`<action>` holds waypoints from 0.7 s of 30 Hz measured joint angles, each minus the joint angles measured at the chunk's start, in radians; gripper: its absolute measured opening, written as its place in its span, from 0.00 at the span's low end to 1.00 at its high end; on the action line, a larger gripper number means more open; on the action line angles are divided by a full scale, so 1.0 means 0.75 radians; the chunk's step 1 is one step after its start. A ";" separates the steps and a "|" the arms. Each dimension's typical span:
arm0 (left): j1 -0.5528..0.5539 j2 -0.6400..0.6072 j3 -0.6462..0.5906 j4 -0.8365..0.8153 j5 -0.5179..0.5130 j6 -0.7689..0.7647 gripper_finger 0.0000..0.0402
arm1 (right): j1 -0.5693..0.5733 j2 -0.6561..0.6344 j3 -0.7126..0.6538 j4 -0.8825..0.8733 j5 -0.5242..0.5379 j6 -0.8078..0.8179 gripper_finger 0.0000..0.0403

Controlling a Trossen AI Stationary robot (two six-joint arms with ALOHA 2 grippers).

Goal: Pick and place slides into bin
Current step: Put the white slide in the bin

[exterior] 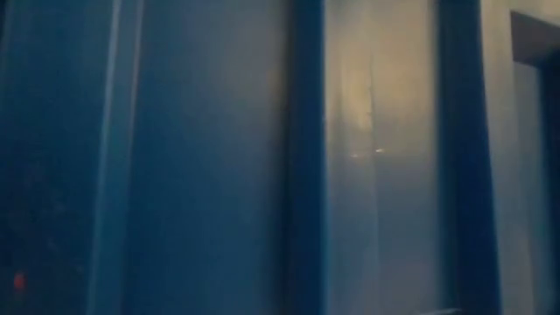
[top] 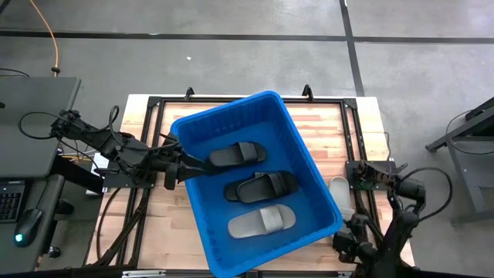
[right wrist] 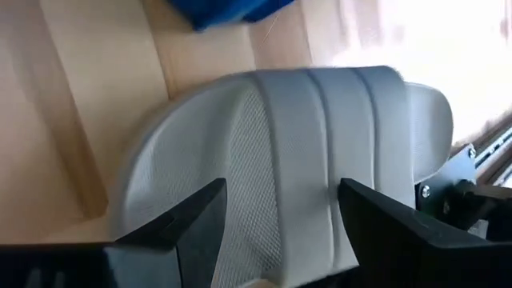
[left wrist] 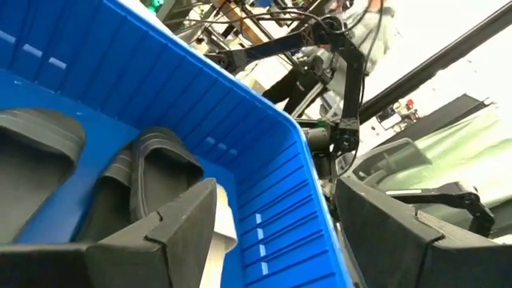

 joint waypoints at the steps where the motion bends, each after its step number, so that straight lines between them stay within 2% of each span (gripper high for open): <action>1: 0.000 0.000 0.000 -0.006 -0.001 -0.001 0.61 | -0.005 0.023 0.000 0.005 -0.016 -0.017 0.57; 5: 0.000 0.000 0.000 0.003 0.000 -0.020 0.61 | -0.041 0.097 0.023 -0.052 -0.050 0.019 0.57; 10: 0.000 0.000 0.000 -0.006 0.000 -0.022 0.61 | -0.110 0.143 0.028 -0.197 0.011 0.073 0.57; 21: 0.000 0.000 0.000 -0.019 0.051 0.000 0.61 | -0.169 0.262 0.027 -0.199 0.018 0.055 0.57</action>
